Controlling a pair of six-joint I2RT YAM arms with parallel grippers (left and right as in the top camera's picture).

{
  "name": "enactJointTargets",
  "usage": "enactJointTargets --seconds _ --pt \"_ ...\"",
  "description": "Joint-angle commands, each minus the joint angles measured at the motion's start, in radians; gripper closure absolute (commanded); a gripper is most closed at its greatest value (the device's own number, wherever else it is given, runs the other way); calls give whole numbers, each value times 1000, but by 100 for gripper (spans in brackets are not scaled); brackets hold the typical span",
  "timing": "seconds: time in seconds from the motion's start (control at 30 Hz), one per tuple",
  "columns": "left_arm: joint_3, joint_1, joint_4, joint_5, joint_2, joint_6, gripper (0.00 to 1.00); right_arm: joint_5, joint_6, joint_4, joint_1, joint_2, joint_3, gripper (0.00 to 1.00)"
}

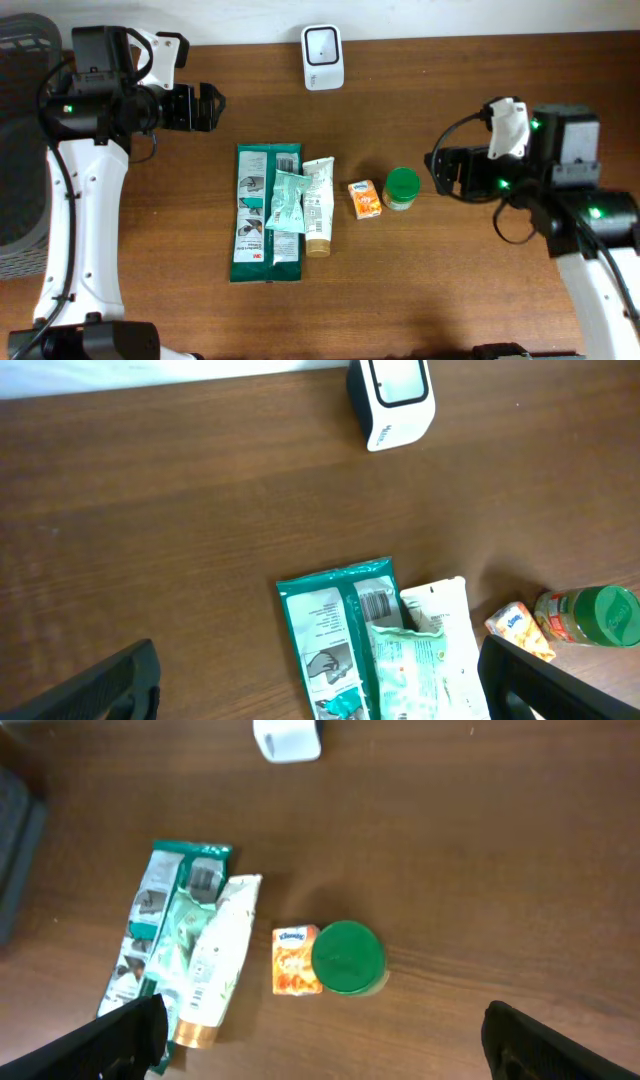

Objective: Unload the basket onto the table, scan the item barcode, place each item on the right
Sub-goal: 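Reach the right gripper over the green-capped jar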

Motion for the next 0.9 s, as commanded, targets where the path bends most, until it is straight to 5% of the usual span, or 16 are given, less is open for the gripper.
enactJointTargets --seconds 0.0,0.23,0.37,0.47,0.53,0.87 --pt "16 5 -2 0 0 19 1 -82 2 6 5 56 22 2" --pt "16 5 -2 0 0 19 1 129 64 -246 111 402 351 0" --pt "16 5 -2 0 0 19 1 233 125 -262 216 564 351 1" --pt "16 5 -2 0 0 19 1 335 435 -295 220 645 351 7" --pt "16 5 -2 0 0 19 1 344 518 -289 220 674 343 5" --pt "16 5 -2 0 0 19 1 224 589 -182 220 777 277 2"
